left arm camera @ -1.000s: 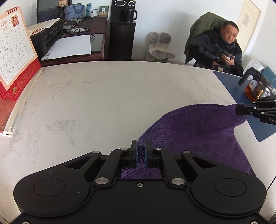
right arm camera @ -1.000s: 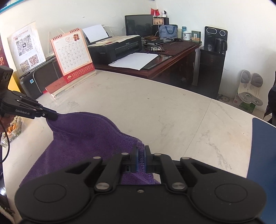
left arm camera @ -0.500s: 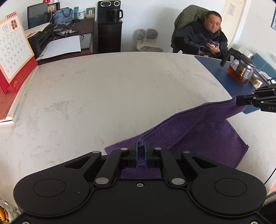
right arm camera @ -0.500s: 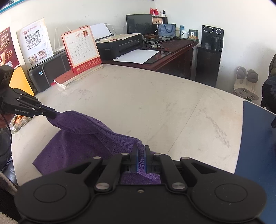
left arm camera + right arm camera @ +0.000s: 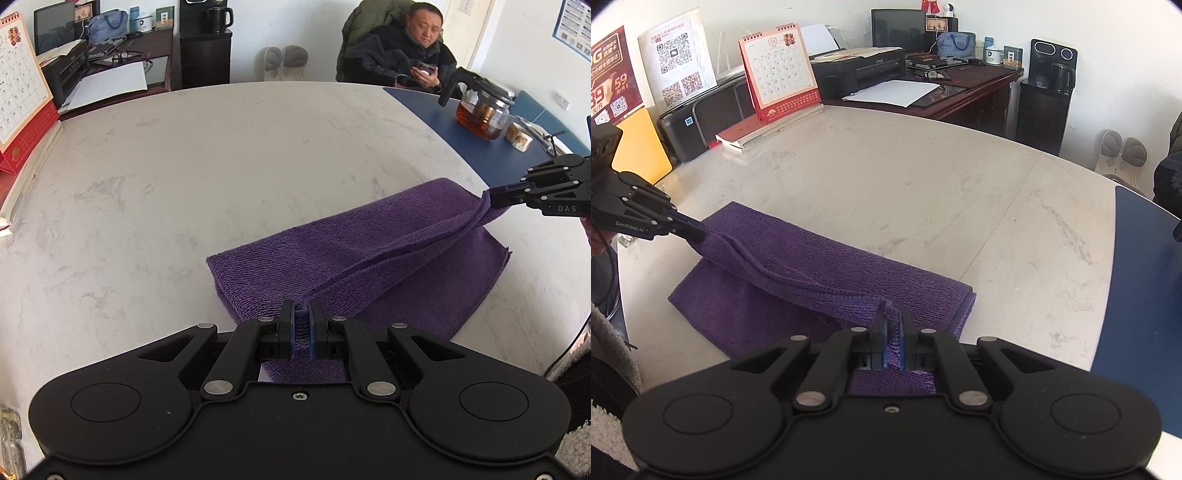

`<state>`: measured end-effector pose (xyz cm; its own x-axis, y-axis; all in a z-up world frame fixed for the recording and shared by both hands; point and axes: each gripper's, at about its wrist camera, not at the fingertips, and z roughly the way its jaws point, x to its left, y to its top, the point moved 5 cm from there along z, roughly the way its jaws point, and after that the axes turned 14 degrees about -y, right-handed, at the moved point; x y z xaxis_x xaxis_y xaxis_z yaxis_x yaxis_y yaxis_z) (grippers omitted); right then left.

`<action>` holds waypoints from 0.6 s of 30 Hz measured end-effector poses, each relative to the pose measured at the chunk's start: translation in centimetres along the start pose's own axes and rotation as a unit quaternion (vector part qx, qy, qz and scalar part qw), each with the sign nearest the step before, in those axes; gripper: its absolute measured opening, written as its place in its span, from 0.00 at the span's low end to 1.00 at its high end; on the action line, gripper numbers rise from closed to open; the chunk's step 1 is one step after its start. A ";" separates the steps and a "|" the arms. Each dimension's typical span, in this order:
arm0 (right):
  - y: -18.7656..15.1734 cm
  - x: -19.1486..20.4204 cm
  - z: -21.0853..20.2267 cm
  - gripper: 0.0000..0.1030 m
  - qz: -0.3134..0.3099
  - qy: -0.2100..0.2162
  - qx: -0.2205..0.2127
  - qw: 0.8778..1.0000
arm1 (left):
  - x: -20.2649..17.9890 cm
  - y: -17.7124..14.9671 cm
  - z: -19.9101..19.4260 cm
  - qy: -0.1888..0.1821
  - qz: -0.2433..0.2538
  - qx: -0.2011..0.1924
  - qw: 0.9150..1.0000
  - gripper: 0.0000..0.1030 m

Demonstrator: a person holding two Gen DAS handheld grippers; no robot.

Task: Fold towel
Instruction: 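Fold the held corners over onto the towel with both grippers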

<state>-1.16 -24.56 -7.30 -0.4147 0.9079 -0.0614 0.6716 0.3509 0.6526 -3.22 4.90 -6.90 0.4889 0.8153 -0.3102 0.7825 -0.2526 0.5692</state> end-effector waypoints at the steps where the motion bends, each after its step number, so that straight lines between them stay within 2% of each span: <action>1: -0.1 0.1 0.0 0.05 -0.002 0.001 0.002 1.000 | 0.0 -0.2 0.0 -0.002 -0.001 0.002 1.000 0.06; 9: -2.5 1.2 0.7 0.06 -0.045 -0.004 0.031 0.998 | 0.0 -1.7 1.2 -0.009 -0.010 0.026 1.000 0.08; 18: -4.2 1.3 0.6 0.07 -0.060 -0.010 0.054 0.997 | -0.5 -3.4 0.9 -0.010 -0.011 0.044 0.999 0.10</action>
